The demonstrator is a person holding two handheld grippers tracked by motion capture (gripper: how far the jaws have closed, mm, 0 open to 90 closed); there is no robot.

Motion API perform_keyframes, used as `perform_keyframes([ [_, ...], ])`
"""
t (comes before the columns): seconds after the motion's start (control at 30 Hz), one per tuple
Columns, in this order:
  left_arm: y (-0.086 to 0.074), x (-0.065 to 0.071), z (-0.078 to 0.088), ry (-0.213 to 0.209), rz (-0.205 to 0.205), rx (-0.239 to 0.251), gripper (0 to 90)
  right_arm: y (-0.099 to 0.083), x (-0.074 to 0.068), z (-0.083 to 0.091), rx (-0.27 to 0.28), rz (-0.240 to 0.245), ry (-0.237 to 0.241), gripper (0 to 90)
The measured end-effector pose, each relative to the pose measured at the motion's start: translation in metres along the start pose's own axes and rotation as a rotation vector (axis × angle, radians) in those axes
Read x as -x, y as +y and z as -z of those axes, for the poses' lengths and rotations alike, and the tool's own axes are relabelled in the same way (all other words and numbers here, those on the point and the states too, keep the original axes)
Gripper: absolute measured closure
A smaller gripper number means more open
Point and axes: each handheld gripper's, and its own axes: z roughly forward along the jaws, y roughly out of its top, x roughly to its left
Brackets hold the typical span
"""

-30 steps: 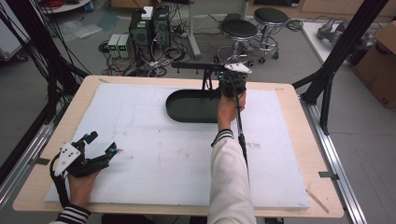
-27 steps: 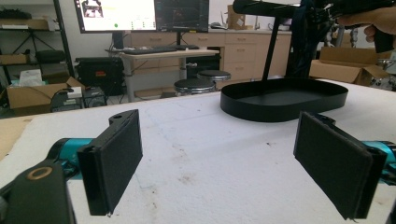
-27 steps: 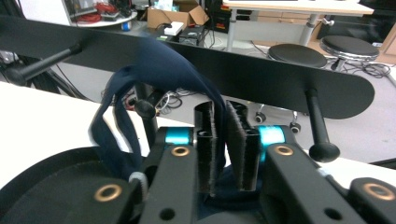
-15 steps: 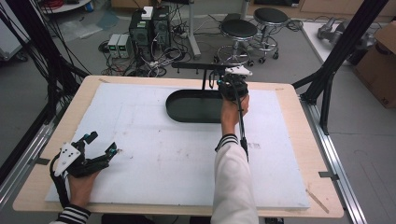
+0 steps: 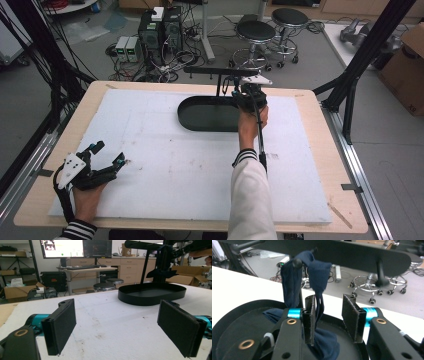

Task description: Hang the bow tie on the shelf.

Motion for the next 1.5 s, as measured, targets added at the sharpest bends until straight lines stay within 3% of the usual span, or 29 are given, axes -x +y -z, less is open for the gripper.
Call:
perform_keyframes([
  [0.1,0.000,0.000,0.000,0.001,0.000,0.000,15.7,-0.004,0.004,0.012,0.034,-0.059,0.076,56.9],
  [0.33,0.000,0.000,0.000,-0.001,0.001,-0.002,15.6,-0.013,0.009,0.041,0.035,-0.029,0.164,51.2],
  [0.4,0.000,0.000,0.000,0.000,0.000,-0.001,15.6,-0.024,0.015,0.062,0.073,-0.073,0.237,44.3],
  [0.43,0.000,0.000,0.000,0.000,-0.003,-0.002,15.6,-0.024,0.015,0.062,0.073,-0.073,0.237,44.3],
  [0.47,0.000,0.000,0.000,0.000,-0.003,-0.002,15.6,-0.033,0.017,0.078,0.077,-0.049,0.276,34.5],
  [0.67,0.000,0.001,0.000,-0.001,-0.006,0.000,15.5,-0.062,0.020,0.123,0.123,0.018,0.347,26.1],
  [0.73,0.000,0.001,0.000,0.000,-0.007,0.002,15.5,-0.082,0.022,0.145,0.169,0.022,0.356,22.4],
  [0.8,0.000,0.000,0.000,0.000,-0.005,0.000,15.5,-0.087,0.022,0.150,0.179,0.025,0.354,21.7],
  [0.93,0.000,0.001,0.000,-0.001,-0.007,-0.001,15.5,-0.119,0.027,0.175,0.233,0.061,0.338,19.3],
  [1.07,0.000,0.001,0.001,0.000,-0.009,0.003,15.5,-0.140,0.033,0.183,0.274,0.052,0.327,15.5],
  [1.27,0.000,0.001,0.001,0.000,-0.012,0.003,15.5,-0.163,0.035,0.185,0.360,0.036,0.272,12.2],
  [1.33,0.000,0.001,0.001,0.000,-0.011,0.004,15.5,-0.178,0.034,0.182,0.406,0.015,0.230,11.7],
  [1.5,0.000,0.001,0.001,0.002,-0.013,0.005,15.5,-0.193,0.035,0.172,0.402,-0.015,0.198,11.7],
])
